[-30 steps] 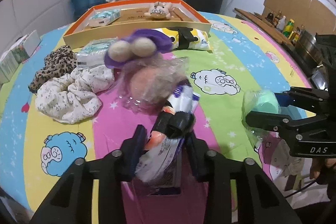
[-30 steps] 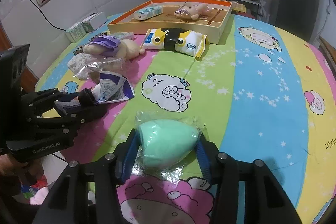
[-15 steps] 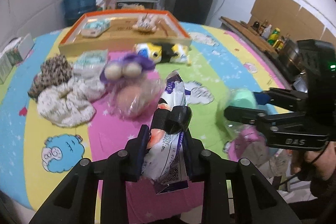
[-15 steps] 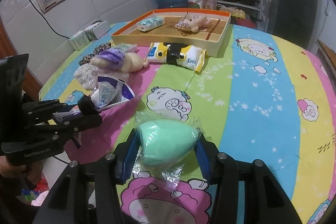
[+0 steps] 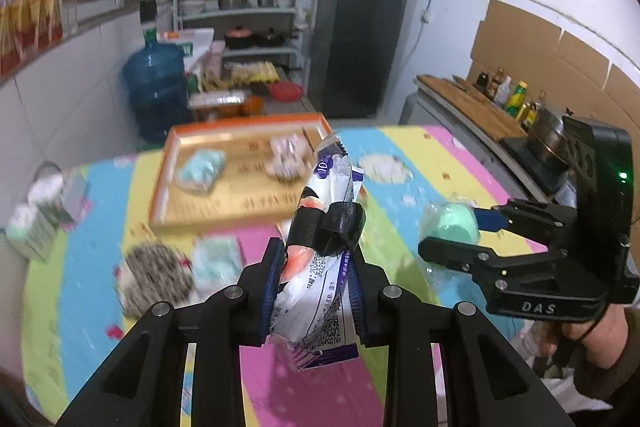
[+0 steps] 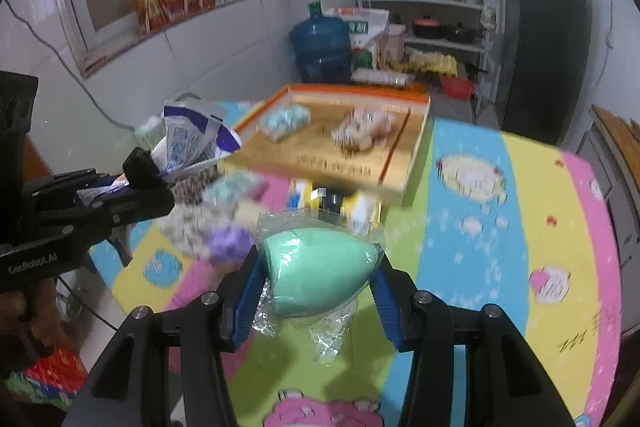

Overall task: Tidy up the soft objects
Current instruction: 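Lift the snack bag and green sponge and carry both over the box, then release the snack bag into the box with the left gripper while the right gripper drops the sponge, then move both tools back over the remaining soft items on the tablecloth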

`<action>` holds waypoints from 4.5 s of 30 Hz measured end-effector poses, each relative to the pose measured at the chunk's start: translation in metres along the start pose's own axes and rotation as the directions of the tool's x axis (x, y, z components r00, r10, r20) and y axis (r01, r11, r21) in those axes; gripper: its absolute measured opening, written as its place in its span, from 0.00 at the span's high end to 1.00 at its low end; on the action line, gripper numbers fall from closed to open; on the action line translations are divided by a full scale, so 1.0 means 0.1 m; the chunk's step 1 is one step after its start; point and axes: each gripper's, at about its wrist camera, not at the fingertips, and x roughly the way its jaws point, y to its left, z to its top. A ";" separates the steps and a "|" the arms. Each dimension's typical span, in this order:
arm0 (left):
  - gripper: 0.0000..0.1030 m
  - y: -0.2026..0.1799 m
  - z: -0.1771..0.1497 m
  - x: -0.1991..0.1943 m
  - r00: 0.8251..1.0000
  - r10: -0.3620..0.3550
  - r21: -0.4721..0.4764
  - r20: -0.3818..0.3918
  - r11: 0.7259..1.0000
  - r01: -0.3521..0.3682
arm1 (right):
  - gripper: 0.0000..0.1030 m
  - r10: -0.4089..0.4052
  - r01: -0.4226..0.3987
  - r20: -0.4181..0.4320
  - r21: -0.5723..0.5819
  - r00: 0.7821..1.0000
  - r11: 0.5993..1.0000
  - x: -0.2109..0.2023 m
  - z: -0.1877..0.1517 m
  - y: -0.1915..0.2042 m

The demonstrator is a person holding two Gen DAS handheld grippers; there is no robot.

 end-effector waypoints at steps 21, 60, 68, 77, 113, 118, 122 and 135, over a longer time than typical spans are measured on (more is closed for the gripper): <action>0.70 0.81 1.57 0.48 0.989 0.116 -0.075 0.087 0.991 -0.110 | 0.51 -0.018 0.023 0.119 -0.035 0.993 0.999 0.20 1.74 0.24; 0.53 1.28 0.81 2.64 0.972 0.165 -0.051 -0.168 0.983 -0.176 | 0.50 -0.201 0.221 -0.154 0.121 0.967 0.968 2.18 1.28 -0.27; 0.39 1.28 0.79 2.61 0.971 0.173 -0.045 -0.162 0.982 -0.183 | 0.49 -0.225 0.250 -0.183 0.133 0.957 0.959 2.22 1.18 -0.31; 0.27 1.33 0.80 2.46 0.970 0.196 -0.061 -0.142 0.977 -0.206 | 0.48 -0.251 0.269 -0.164 0.099 0.954 0.958 2.14 1.21 -0.21; 0.25 0.92 0.99 1.66 0.950 0.312 -0.029 -0.004 0.950 -0.312 | 0.38 -0.225 0.224 -0.005 0.081 0.974 0.971 1.27 1.35 -0.12; 0.25 0.85 0.99 1.54 0.947 0.320 -0.032 0.006 0.947 -0.320 | 0.38 -0.218 0.216 0.011 0.075 0.976 0.973 1.15 1.34 -0.11; 0.25 0.78 0.95 1.43 0.944 0.329 -0.036 0.015 0.944 -0.329 | 0.38 -0.212 0.210 0.022 0.069 0.977 0.975 1.05 1.31 -0.08; 0.25 0.61 0.74 0.98 0.934 0.355 -0.048 0.043 0.934 -0.353 | 0.38 -0.196 0.194 0.064 0.042 0.978 0.980 0.68 1.19 0.09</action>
